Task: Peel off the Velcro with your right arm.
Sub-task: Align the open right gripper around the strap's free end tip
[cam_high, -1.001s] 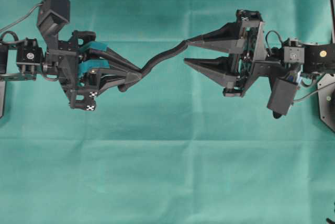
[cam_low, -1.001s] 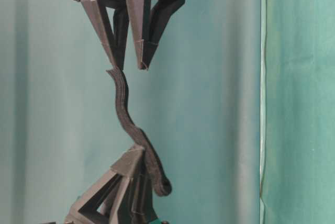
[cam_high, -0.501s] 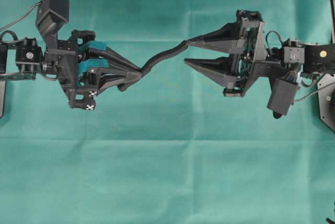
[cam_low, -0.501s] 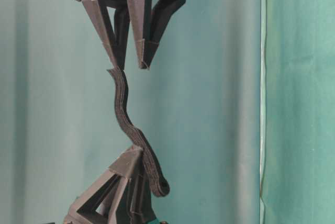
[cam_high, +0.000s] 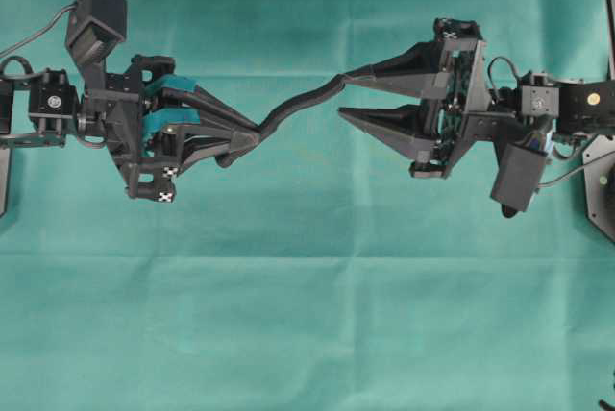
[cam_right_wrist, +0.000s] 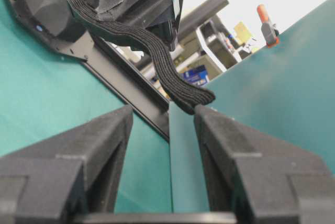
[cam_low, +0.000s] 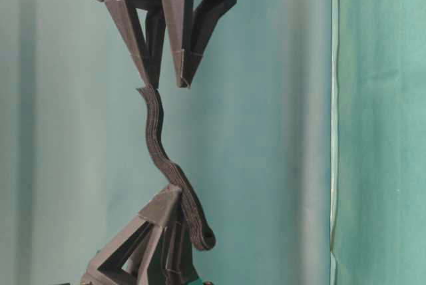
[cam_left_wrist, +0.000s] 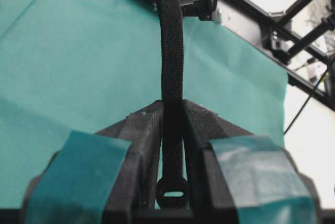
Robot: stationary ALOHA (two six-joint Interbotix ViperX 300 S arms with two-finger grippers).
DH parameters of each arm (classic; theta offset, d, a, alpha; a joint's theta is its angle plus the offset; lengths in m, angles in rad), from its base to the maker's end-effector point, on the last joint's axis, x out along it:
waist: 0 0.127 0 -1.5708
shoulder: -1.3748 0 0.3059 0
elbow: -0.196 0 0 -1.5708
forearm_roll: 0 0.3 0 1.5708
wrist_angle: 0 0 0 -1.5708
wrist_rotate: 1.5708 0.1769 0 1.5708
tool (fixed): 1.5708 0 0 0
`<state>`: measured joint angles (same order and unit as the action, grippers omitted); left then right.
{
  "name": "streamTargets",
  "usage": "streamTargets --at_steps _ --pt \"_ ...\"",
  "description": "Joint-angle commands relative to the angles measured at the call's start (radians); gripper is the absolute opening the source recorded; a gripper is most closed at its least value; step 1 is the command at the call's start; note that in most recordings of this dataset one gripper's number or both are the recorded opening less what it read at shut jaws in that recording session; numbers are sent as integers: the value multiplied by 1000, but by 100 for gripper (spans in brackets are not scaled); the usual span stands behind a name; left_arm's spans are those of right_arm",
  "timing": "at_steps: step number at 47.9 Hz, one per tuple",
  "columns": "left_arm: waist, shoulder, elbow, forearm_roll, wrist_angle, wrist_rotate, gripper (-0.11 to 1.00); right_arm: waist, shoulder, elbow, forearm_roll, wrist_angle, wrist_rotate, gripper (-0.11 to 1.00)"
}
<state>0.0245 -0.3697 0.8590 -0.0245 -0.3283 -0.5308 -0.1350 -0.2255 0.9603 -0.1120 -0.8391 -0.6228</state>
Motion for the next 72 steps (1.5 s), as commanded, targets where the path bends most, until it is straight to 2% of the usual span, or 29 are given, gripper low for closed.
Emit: streamTargets --at_steps 1,8,19,72 --pt "6 -11 -15 -2 -11 0 10 6 -6 -8 0 -11 2 9" --pt "6 -11 -17 -2 -11 0 10 6 -3 -8 0 -11 2 8" --pt "6 -9 -18 -2 -11 0 10 6 2 -9 0 -9 2 0" --pt "6 -9 -21 -2 -11 0 10 6 3 -8 0 -9 2 -5"
